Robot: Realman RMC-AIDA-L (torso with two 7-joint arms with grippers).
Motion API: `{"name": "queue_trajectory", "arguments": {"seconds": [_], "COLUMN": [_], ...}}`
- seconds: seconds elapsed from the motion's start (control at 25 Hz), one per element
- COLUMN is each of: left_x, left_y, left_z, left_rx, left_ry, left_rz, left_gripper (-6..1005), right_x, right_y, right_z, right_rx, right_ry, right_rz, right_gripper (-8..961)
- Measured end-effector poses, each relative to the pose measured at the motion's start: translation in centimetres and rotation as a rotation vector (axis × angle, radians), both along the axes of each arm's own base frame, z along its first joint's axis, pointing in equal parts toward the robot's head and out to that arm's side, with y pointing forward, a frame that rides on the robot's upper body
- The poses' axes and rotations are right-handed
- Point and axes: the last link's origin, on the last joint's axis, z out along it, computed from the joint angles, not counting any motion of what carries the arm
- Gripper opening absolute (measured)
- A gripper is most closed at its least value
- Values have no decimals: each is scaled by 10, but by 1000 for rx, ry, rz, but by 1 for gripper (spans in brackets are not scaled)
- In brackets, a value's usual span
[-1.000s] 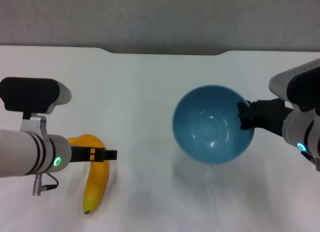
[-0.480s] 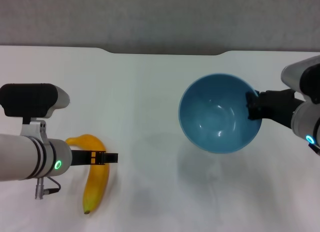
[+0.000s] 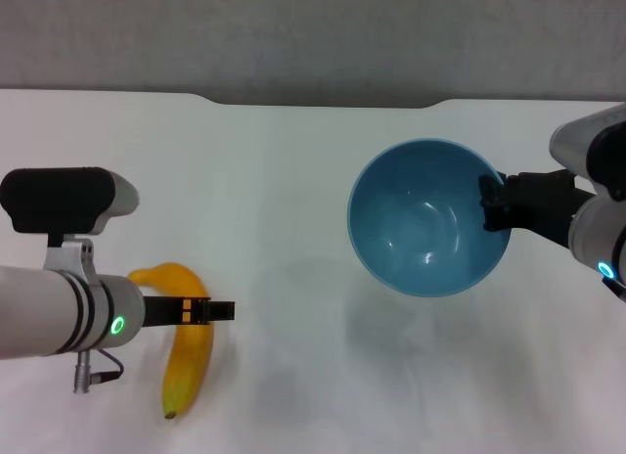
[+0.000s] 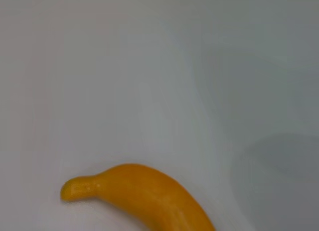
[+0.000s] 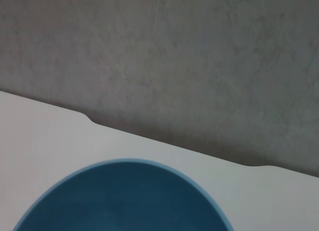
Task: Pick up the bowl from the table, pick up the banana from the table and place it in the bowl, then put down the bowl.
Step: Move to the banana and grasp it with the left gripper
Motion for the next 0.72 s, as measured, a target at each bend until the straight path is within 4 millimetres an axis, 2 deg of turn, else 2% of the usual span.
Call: {"name": "queue_trajectory", "arguments": {"seconds": [0.72], "left_x": [-23], "left_y": [2], "left_z": [-11], "left_rx": [14], "left_ry": [19], "left_rz": [29], "left_gripper": [848], "right_x": [-1], "right_y": [-1], "right_z": [-3], "right_rx": [-9], "right_ry": [-3], "right_rz": [6], "right_gripper": [42]}}
